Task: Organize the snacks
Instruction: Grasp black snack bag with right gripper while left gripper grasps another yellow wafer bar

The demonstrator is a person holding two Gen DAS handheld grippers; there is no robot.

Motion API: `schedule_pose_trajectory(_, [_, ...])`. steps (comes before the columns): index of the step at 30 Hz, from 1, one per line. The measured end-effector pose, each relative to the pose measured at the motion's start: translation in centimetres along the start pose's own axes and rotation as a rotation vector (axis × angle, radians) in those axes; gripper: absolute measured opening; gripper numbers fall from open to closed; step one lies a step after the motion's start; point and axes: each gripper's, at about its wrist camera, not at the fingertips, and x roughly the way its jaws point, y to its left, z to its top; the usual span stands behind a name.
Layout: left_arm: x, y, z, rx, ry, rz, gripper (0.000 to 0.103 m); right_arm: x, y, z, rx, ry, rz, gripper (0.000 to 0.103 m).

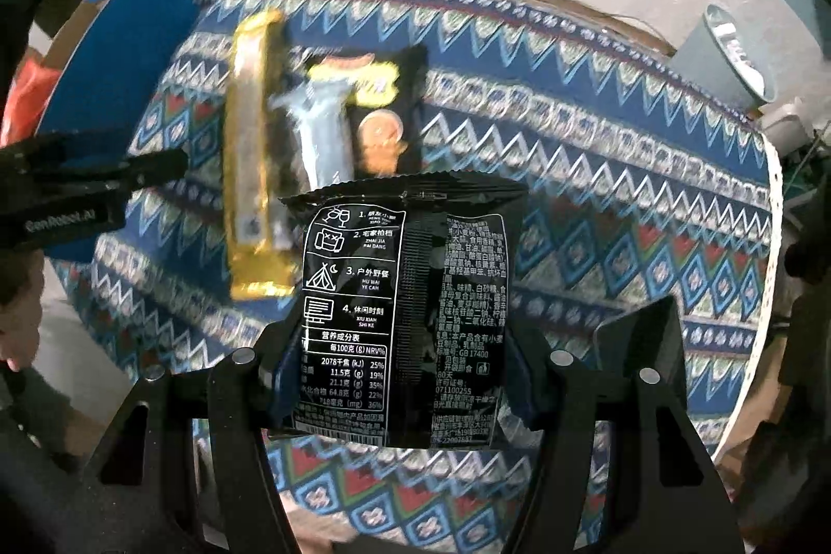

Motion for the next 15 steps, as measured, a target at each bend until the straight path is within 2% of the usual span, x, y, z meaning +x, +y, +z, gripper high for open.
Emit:
schedule_pose_trajectory(7, [1.7, 0.0, 1.8, -0.079, 0.031, -0.031, 0.079, 1.1, -1.4, 2.1, 0.046, -0.003, 0.012, 0.063])
schedule_pose_trajectory(15, [4.1, -0.7, 3.7, -0.119, 0.071, -0.07, 0.079, 2.5, -2.1, 3.9, 0.066, 0.008, 0.024, 0.063])
